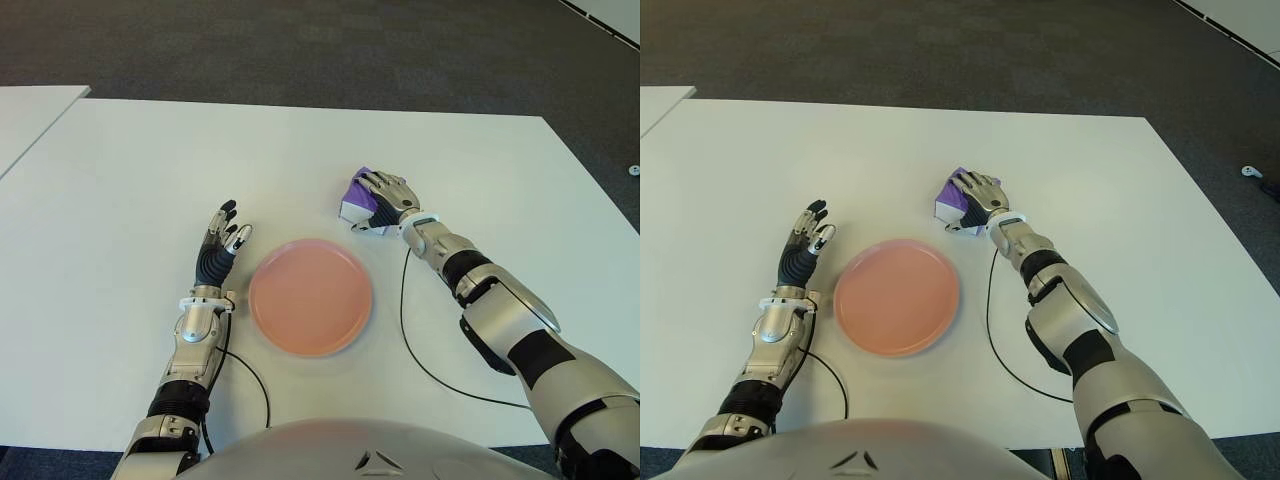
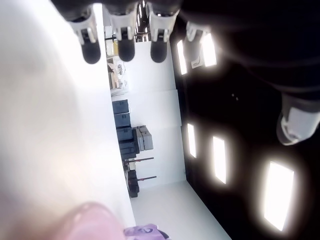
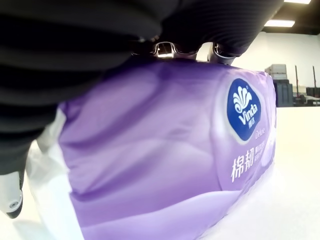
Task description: Put the tissue paper into the plate.
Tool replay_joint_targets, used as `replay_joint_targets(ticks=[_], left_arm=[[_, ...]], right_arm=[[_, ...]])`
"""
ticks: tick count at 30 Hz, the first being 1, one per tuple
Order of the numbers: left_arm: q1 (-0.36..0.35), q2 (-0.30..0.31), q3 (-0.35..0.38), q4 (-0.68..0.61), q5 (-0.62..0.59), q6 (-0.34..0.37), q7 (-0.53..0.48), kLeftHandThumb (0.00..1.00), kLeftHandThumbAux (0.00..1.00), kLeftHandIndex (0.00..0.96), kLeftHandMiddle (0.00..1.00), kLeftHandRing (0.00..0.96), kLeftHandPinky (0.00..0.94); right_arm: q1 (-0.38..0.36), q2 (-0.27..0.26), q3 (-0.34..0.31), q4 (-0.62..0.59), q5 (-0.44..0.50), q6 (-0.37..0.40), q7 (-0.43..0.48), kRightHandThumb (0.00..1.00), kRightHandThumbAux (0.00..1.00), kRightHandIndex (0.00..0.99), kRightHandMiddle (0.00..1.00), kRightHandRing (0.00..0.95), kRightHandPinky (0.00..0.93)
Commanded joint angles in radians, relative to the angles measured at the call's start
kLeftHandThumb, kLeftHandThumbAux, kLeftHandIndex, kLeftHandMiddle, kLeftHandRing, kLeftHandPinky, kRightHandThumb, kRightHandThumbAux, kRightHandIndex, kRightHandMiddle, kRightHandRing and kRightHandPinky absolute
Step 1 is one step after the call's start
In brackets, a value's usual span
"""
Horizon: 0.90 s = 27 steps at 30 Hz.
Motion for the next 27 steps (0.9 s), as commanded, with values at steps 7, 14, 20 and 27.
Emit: replay_joint_targets(ticks=[7,14,20,27], left_arm=[[0.086,-0.019,-0.006,0.052,-0.006,0.043,-0.013,0.0,0.409,0.0,0.0,0.0,0.0],[0.091,-0.019,-0.005,0.042,-0.007,0.049,-0.009,0.0,0.408,0.0,0.0,0.0,0.0],[0.097,-0.02,-0.005,0.029,-0.007,0.054,-0.008,0.0,0.415,0.0,0.0,0.0,0.0],[0.102,-0.018,-0.005,0.017,-0.006,0.063,-0.007,0.0,0.416,0.0,0.0,0.0,0.0]], right_arm=[[0.195,0.053,0.069,0.092,-0.064,0.048,0.147,0.715,0.487,0.139,0.209,0.234,0.323],[0.206,0.065,0.062,0.095,-0.058,0.083,0.145,0.86,0.613,0.354,0.417,0.41,0.435],[0.231,0.085,0.033,0.099,-0.03,0.11,0.108,0.944,0.652,0.422,0.481,0.449,0.527],[0.246,0.099,0.023,0.103,-0.026,0.131,0.064,0.951,0.655,0.438,0.463,0.477,0.619]])
